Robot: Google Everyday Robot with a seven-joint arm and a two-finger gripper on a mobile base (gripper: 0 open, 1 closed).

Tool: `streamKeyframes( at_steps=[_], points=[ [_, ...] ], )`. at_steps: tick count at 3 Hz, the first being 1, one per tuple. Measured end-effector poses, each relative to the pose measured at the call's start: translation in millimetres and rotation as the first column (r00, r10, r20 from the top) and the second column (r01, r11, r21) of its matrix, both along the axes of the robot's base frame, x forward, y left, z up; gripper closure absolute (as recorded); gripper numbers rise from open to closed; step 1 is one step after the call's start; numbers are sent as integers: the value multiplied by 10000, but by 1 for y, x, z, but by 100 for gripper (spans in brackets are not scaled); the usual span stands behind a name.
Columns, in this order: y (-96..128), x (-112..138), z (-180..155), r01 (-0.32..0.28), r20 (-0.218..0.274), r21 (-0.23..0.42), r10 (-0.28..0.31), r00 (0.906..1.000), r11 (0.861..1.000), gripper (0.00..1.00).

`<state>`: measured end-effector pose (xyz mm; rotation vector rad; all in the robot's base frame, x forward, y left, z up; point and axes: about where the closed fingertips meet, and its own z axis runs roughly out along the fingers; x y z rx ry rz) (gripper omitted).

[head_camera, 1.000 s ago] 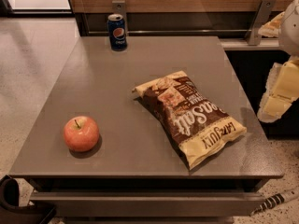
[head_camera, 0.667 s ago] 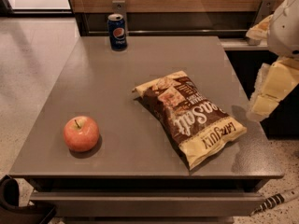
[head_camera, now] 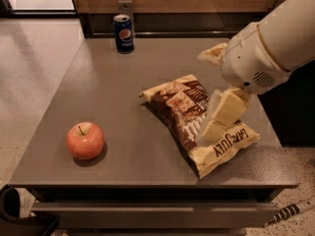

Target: Move apple near pepsi can

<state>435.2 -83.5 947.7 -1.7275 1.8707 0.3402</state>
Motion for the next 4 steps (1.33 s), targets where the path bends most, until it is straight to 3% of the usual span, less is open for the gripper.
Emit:
streamKeyframes(
  at_steps=[1, 2, 4],
  points=[
    [46, -9, -7, -504, 93, 1538, 496, 9987, 9868, 0],
    [87, -19, -14, -957, 260, 2444, 922, 9954, 9649, 0],
    [96, -19, -20, -1033, 308, 2595, 987, 9946, 9602, 0]
  ],
)
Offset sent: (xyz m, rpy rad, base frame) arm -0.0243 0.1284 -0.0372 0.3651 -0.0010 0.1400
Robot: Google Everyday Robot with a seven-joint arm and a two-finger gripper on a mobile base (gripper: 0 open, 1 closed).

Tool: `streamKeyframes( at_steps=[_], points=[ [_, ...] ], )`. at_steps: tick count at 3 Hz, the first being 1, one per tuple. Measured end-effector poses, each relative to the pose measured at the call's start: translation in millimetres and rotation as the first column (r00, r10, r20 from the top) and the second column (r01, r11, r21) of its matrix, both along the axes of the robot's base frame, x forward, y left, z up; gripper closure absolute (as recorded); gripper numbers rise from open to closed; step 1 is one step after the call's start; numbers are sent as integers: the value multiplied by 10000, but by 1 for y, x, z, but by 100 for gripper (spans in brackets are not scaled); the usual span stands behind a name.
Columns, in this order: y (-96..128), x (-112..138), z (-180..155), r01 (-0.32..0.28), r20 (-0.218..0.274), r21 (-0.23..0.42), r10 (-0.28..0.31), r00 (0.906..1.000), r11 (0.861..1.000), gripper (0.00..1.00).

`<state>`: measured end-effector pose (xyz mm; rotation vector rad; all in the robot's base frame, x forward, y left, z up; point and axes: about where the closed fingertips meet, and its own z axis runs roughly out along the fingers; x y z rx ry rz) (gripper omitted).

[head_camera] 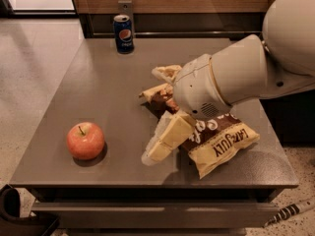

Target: Move apple near pepsi can

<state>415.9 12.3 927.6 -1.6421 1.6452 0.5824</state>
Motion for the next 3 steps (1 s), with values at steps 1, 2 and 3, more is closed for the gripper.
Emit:
streamKeyframes(
  at_steps=[1, 2, 3],
  points=[
    [30, -2, -15, -383, 41, 474, 382, 9993, 9981, 0],
    [54, -3, -31, -709, -30, 886, 714, 9974, 9935, 0],
    [71, -3, -55, -915, -204, 1264, 948, 9953, 9878, 0]
  ],
)
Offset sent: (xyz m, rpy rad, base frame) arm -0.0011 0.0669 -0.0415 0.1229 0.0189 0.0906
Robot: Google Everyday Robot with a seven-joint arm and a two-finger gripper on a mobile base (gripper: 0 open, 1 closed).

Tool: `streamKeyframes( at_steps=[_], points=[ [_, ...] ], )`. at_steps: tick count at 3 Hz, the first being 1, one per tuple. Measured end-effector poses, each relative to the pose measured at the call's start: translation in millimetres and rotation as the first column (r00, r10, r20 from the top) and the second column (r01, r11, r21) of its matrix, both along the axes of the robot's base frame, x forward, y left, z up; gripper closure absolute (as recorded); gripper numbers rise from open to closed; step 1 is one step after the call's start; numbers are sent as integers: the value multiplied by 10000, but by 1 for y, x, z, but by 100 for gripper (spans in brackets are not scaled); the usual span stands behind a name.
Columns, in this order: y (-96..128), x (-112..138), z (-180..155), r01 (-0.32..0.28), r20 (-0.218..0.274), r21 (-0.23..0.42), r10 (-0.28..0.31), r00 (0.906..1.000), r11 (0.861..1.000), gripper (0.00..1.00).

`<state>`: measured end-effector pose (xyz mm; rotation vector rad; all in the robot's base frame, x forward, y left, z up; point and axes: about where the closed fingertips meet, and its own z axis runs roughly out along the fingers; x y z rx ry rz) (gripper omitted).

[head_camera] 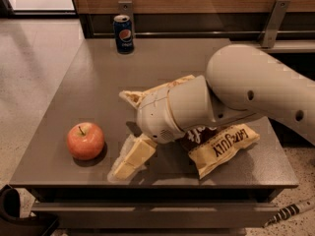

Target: Move apple near pepsi can

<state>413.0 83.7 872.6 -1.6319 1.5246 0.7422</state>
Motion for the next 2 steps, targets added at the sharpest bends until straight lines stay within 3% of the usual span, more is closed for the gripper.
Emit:
streamKeyframes(
  at_steps=[2],
  points=[
    [42, -1, -22, -757, -62, 1406, 773, 9970, 9872, 0]
  ],
)
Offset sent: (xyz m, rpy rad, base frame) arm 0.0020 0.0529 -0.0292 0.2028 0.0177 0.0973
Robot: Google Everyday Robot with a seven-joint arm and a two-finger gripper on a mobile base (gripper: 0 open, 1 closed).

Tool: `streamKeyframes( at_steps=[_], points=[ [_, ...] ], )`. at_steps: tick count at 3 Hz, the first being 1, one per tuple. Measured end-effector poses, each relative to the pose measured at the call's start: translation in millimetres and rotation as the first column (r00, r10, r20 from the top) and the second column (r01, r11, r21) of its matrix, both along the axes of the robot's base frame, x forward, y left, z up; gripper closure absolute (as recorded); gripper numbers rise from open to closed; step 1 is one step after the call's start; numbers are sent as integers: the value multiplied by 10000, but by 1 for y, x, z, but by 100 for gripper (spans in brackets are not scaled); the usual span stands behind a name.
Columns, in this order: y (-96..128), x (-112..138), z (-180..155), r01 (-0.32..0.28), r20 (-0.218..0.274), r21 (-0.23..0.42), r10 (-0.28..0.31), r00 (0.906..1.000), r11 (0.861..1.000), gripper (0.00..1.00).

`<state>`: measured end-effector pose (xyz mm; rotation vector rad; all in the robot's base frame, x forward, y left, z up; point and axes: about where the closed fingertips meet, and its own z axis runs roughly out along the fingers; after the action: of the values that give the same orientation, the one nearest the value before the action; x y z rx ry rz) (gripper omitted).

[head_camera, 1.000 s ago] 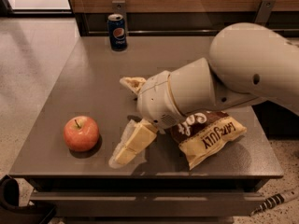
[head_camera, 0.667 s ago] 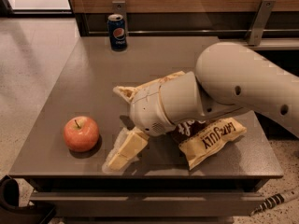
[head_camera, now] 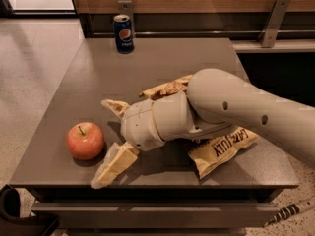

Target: Move apple near pepsi can

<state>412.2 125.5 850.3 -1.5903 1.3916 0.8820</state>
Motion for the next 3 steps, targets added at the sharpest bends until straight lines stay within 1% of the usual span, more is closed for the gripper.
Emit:
streamKeyframes(
  at_steps=[1, 2, 3],
  points=[
    [20, 0, 2, -463, 147, 579, 455, 9989, 9973, 23],
    [30, -1, 1, -672, 188, 746, 659, 9976, 9949, 54],
    [32, -3, 2, -710, 212, 720, 697, 9973, 9949, 85]
  ],
)
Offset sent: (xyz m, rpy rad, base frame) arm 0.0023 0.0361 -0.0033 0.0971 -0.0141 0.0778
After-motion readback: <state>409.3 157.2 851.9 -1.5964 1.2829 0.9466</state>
